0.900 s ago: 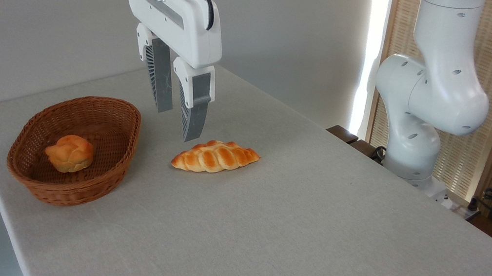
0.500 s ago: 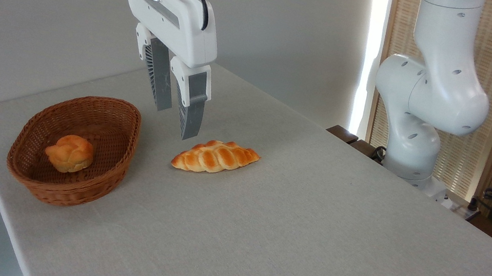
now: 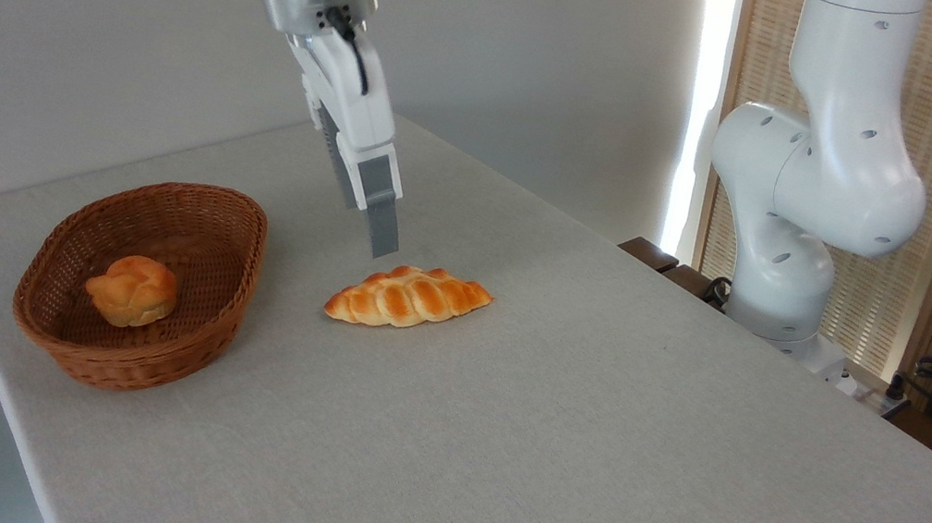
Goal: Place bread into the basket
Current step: 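Lower the open gripper toward the braided bread loaf, then close the gripper on the middle of the braided loaf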
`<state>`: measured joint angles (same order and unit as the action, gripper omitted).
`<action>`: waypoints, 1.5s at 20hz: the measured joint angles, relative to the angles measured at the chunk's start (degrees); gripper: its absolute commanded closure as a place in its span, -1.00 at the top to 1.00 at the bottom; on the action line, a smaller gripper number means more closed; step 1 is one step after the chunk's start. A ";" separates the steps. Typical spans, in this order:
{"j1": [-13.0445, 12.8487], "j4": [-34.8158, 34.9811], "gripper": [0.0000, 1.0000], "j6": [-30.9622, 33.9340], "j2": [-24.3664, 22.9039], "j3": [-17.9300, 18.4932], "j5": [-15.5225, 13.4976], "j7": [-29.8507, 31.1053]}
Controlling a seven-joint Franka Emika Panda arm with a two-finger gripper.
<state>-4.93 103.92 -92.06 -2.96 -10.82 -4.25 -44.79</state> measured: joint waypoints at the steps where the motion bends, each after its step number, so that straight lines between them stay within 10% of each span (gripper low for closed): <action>1: -0.15 1.80 1.00 -1.13 -0.01 -2.21 0.00 0.05; 14: -2.23 16.08 0.99 -13.10 2.55 -6.87 0.34 -0.15; 17: -2.66 16.67 -0.14 -13.84 2.74 -6.87 0.55 -0.15; 19: -2.68 16.85 -0.53 -14.00 2.81 -6.87 0.61 -0.15; 30: -2.64 16.77 -0.89 -14.00 2.81 -6.78 1.20 -0.16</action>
<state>-7.57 120.70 -106.05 -0.15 -17.60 -3.05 -44.95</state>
